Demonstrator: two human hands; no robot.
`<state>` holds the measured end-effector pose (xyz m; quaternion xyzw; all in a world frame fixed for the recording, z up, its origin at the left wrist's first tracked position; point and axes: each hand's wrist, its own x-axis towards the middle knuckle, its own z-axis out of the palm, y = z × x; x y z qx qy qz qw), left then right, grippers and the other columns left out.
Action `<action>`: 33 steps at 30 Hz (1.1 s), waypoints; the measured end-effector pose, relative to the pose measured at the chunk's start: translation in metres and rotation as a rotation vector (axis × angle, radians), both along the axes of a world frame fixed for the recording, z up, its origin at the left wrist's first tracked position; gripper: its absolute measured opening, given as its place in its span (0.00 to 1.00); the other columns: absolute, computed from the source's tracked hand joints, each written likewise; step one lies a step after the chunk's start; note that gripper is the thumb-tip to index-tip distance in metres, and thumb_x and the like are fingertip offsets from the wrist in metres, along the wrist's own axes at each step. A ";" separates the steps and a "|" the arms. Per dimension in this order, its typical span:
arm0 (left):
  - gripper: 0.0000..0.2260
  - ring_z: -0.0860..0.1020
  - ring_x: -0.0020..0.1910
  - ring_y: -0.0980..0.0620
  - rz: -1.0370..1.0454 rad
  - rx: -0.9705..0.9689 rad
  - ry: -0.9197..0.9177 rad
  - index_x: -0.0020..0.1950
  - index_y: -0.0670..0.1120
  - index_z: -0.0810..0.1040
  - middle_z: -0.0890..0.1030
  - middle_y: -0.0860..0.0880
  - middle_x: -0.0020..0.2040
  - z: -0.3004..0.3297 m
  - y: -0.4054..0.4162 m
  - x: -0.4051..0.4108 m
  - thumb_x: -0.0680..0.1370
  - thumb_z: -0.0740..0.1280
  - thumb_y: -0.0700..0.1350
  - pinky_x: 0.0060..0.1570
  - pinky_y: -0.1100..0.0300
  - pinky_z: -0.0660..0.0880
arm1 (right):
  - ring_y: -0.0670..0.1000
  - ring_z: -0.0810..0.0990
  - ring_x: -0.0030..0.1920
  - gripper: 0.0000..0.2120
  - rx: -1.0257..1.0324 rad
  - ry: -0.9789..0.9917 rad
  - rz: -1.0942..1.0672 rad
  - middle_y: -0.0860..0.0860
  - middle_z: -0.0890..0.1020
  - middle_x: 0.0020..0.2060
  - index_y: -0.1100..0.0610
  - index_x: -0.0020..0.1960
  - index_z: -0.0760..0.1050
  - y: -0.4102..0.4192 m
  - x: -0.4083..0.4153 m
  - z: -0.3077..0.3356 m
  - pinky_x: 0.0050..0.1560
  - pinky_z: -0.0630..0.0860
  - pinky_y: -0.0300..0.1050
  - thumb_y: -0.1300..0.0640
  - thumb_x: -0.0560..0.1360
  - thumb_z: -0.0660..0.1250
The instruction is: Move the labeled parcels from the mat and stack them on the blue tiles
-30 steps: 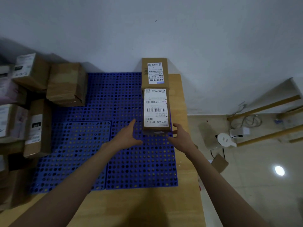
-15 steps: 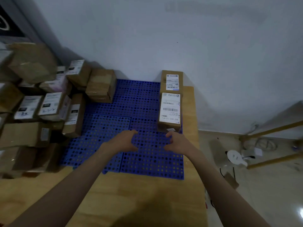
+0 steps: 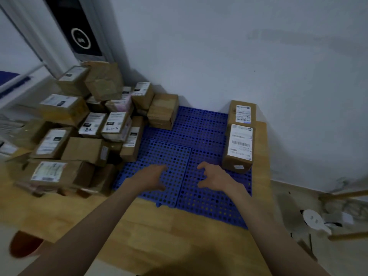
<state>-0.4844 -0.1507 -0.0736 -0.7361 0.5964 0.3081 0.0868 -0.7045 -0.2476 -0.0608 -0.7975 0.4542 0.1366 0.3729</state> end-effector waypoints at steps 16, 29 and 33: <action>0.33 0.73 0.64 0.49 0.133 -0.024 0.044 0.73 0.52 0.65 0.71 0.50 0.69 -0.018 0.118 0.166 0.72 0.74 0.55 0.53 0.57 0.71 | 0.51 0.79 0.53 0.27 0.058 -0.002 0.056 0.50 0.76 0.58 0.48 0.71 0.65 0.099 0.168 -0.014 0.58 0.77 0.54 0.51 0.75 0.71; 0.30 0.74 0.62 0.52 0.372 -0.105 0.117 0.71 0.52 0.69 0.75 0.50 0.66 -0.016 0.192 0.235 0.71 0.75 0.51 0.59 0.56 0.74 | 0.54 0.74 0.63 0.29 0.072 -0.011 0.169 0.52 0.74 0.64 0.49 0.72 0.65 0.141 0.260 -0.019 0.63 0.73 0.54 0.50 0.74 0.72; 0.30 0.73 0.60 0.54 0.458 -0.129 0.090 0.70 0.54 0.69 0.73 0.52 0.66 -0.018 0.210 0.248 0.70 0.76 0.52 0.57 0.58 0.74 | 0.55 0.76 0.60 0.29 0.106 -0.041 0.220 0.53 0.75 0.63 0.50 0.73 0.64 0.140 0.279 -0.019 0.60 0.75 0.56 0.51 0.75 0.70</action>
